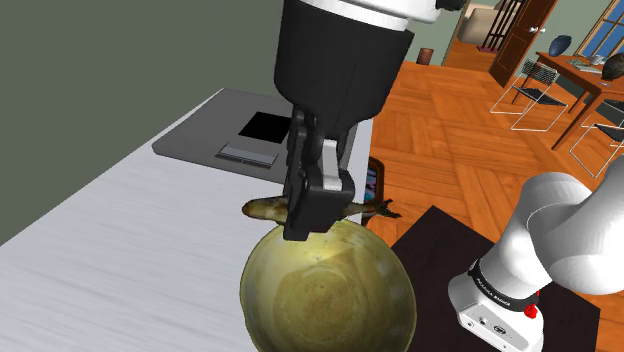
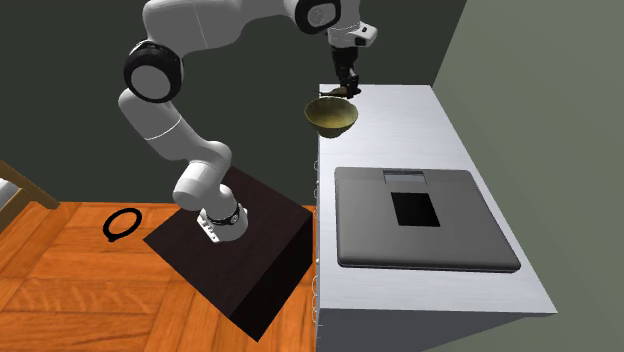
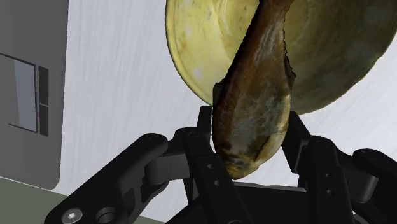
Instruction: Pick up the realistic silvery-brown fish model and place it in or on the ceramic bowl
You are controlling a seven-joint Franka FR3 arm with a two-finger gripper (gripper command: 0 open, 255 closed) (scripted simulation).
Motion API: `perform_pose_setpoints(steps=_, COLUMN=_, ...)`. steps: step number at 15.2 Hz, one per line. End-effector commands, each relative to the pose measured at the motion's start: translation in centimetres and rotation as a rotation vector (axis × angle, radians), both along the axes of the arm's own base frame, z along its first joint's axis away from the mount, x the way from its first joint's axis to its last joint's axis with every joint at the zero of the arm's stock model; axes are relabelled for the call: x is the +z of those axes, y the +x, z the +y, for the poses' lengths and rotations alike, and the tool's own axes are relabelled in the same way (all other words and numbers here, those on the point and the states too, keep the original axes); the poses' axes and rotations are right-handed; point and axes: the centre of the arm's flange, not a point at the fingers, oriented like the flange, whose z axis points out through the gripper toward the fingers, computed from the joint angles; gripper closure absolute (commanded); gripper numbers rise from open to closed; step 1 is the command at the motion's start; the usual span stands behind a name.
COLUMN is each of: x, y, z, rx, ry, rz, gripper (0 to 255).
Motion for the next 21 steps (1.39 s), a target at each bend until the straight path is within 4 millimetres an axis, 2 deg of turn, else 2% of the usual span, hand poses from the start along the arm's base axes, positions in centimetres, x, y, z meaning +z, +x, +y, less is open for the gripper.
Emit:
perform_pose_setpoints(steps=1, x=0.1, y=-2.7, z=0.2, rx=-0.001, ry=0.000, rz=0.000, gripper=255)
perform_pose_setpoints(steps=16, x=-8.0, y=-2.7, z=0.2, rx=-0.001, ry=0.000, rz=0.000, gripper=255)
perform_pose_setpoints(steps=21, x=-8.0, y=-2.7, z=0.2, rx=-0.001, ry=0.000, rz=0.000, gripper=255)
